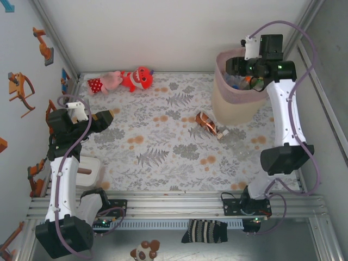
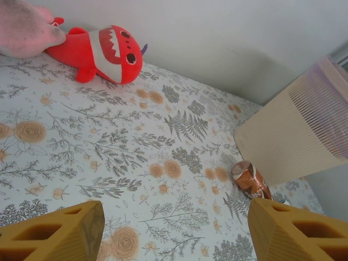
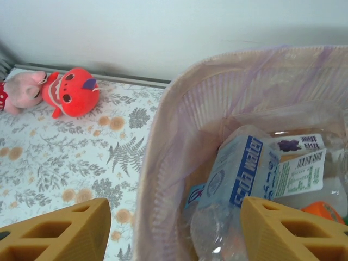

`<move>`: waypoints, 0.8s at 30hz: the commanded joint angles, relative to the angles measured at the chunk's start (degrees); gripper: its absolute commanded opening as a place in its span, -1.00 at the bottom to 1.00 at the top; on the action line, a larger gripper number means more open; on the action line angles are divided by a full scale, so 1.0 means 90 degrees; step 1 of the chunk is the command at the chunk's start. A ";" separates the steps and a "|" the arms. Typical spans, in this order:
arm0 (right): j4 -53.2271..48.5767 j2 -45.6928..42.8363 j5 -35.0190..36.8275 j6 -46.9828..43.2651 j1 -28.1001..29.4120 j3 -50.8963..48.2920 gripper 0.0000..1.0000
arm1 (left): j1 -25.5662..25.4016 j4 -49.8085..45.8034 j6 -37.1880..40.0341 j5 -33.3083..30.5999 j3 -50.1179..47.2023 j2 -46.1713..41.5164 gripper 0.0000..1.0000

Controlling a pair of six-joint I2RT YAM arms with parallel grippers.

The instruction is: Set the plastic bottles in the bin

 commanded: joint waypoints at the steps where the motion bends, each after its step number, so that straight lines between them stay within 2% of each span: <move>1: -0.0191 -0.0434 0.0279 -0.0166 0.0204 -0.0483 0.24 | 0.0052 0.0038 0.0023 0.0149 0.0052 -0.0008 0.40; 7: -0.0115 -0.1446 0.0819 -0.0311 0.0657 -0.1630 0.22 | 0.0051 0.0138 -0.0023 0.0263 0.0045 -0.0013 0.40; 15: -0.0150 -0.2563 0.1327 -0.0279 0.1246 -0.3053 0.19 | 0.0051 0.0826 -0.0296 0.0914 -0.0133 -0.0153 0.40; 24: 0.0236 -0.3100 0.1671 -0.0482 0.1592 -0.4587 0.15 | 0.0013 0.1818 -0.0804 0.1653 -0.0392 -0.0364 0.40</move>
